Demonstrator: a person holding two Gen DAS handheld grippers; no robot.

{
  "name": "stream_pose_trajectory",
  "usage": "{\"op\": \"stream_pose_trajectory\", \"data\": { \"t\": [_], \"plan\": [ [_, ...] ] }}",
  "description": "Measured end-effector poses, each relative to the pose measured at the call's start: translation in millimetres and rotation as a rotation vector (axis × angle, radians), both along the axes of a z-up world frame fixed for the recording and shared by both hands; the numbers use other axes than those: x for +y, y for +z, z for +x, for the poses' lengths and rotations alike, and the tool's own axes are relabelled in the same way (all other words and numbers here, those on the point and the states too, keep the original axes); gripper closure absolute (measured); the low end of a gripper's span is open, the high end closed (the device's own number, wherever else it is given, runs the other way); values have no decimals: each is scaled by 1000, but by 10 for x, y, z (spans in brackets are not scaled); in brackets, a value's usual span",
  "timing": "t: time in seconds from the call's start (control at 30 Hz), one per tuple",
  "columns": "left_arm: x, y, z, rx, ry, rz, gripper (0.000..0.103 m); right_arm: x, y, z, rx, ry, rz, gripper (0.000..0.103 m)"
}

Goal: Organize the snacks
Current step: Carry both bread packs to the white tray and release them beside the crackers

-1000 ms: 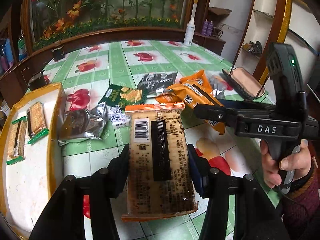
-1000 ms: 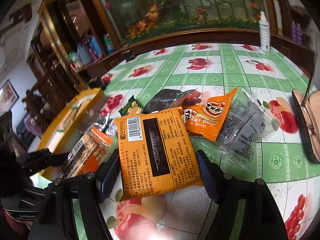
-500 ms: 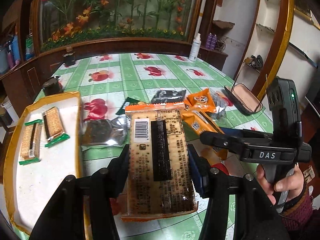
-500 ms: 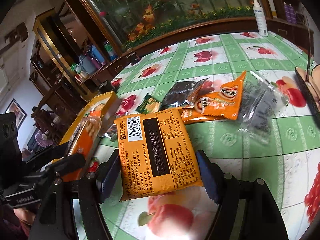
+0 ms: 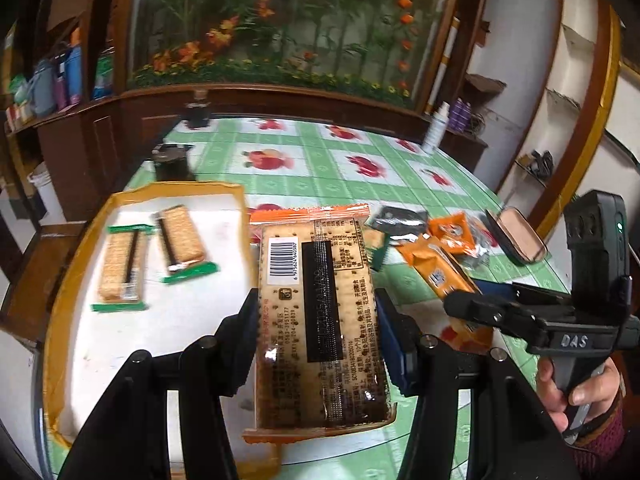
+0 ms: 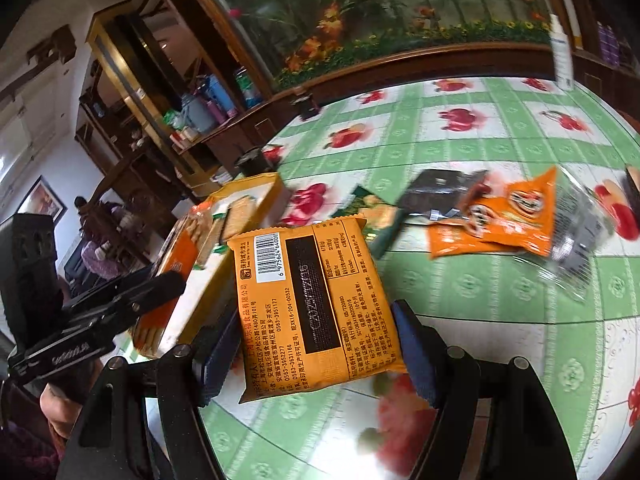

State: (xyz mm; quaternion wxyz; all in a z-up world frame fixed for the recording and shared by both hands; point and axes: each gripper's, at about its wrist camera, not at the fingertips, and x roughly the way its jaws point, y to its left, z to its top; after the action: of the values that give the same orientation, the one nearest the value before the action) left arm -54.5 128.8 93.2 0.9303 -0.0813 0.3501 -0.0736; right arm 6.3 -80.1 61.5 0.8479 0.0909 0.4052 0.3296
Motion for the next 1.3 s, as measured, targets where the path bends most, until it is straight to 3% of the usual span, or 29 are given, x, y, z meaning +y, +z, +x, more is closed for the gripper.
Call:
{"op": "stream_pose_trajectory", "data": {
  "t": [0.27,0.57,0.7,0.93,1.17,1.3],
  "plan": [
    [630,-23,-136,6,142,-21,50,650,126,-116,-22,132,-28,25],
    [1127,-331,-246,86,261,-13,50,1381,83,-220,-7,240,-37,24],
    [1232,-476,-299,120,283,3,50,1594,8,-145,40,233,-20,24],
    [1253,-580,-319,157,302,41,50,1970,-145,13,84,217,-78,24],
    [1245,-664,-320,188,312,64,50,2241,-268,49,87,217,-147,40],
    [1267,-657,-337,184,318,59,50,2277,-311,37,86,226,-165,40]
  ]
}}
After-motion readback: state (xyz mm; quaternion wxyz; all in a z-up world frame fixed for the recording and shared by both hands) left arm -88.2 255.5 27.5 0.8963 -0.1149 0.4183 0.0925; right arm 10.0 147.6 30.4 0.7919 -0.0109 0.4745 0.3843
